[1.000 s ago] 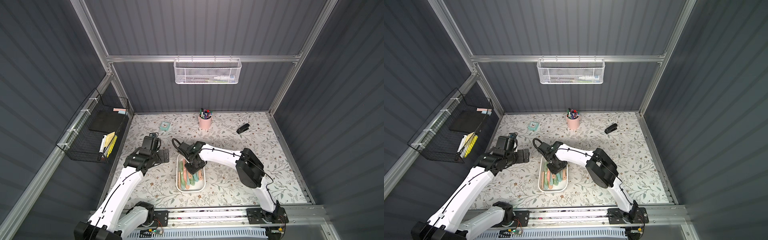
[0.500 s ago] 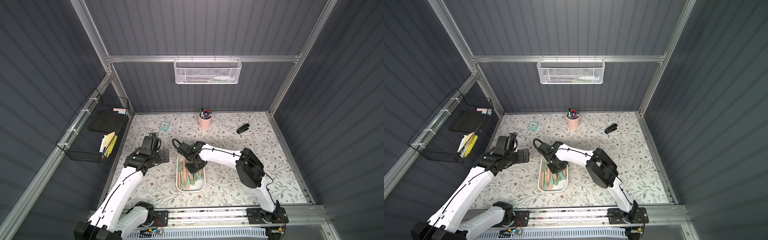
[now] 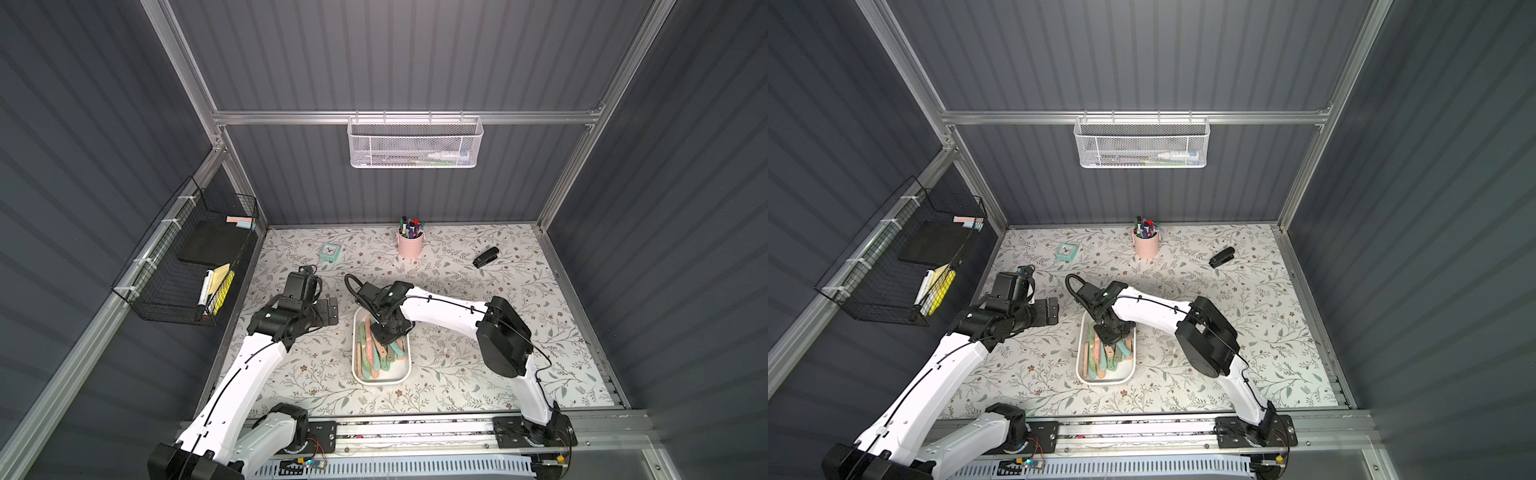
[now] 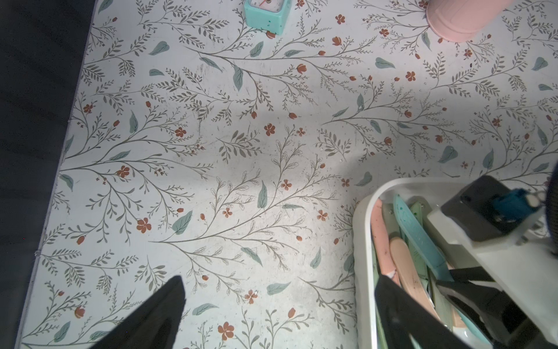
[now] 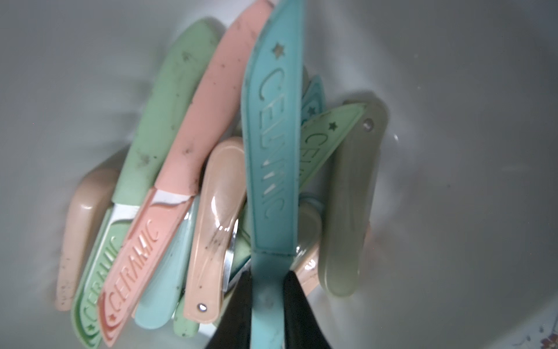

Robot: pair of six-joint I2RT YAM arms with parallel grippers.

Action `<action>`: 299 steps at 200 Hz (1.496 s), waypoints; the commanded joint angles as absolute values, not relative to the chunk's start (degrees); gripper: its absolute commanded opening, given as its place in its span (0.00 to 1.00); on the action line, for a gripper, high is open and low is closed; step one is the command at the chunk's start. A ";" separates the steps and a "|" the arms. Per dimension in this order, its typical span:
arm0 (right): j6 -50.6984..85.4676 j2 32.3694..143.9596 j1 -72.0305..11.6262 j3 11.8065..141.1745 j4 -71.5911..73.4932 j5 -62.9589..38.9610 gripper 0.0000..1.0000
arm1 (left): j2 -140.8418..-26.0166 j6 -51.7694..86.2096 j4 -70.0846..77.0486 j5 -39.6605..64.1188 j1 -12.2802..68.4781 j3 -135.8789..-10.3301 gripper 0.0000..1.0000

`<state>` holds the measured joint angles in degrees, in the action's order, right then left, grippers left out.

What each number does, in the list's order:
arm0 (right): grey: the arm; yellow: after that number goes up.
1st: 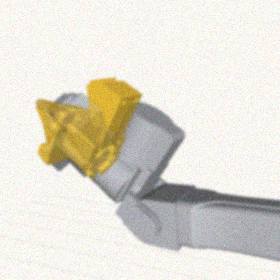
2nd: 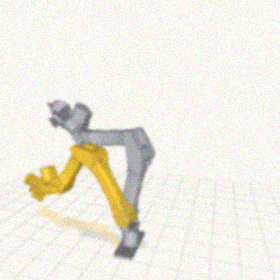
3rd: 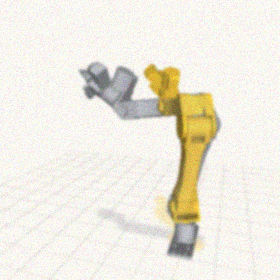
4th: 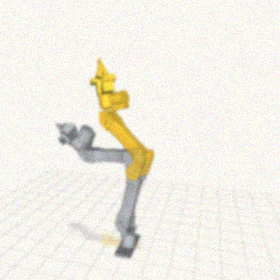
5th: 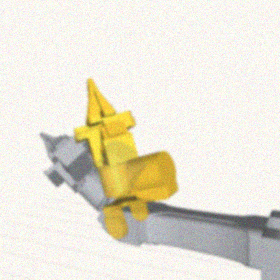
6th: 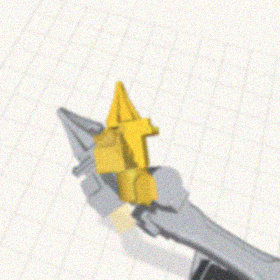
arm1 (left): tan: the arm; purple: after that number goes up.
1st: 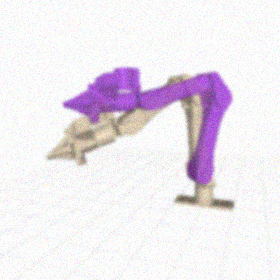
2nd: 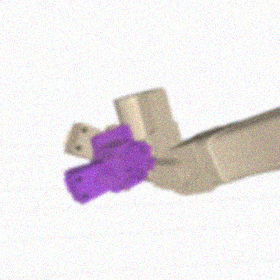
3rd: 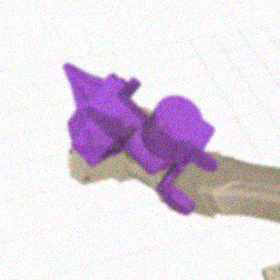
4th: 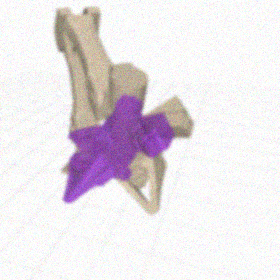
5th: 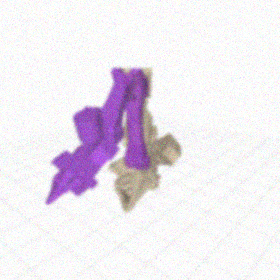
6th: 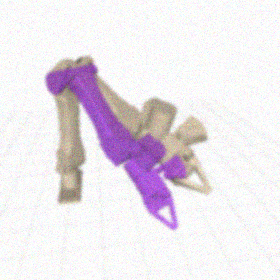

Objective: Take the fruit knife out of the storage box
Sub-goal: Pick up the fruit knife from the storage box, then place the fruit knife at the center of the board.

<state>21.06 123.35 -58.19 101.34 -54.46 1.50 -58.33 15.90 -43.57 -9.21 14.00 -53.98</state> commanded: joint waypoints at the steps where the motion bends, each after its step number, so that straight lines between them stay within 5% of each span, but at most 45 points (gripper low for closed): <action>1: 22.14 121.25 -58.45 100.83 -54.86 2.13 0.16 | -58.35 15.98 -44.53 -9.45 14.06 -53.89 0.99; 57: 23.76 117.08 -57.98 99.55 -52.60 2.44 0.15 | -58.49 15.24 -44.44 -7.64 14.06 -53.94 0.99; 161: 30.02 102.86 -42.60 84.69 -45.81 -0.88 0.13 | -64.27 10.38 -40.39 23.26 14.15 -53.21 0.99; 299: 30.28 115.54 -34.14 85.06 -45.35 -1.52 0.13 | -60.93 9.71 -37.35 28.34 14.94 -51.42 0.99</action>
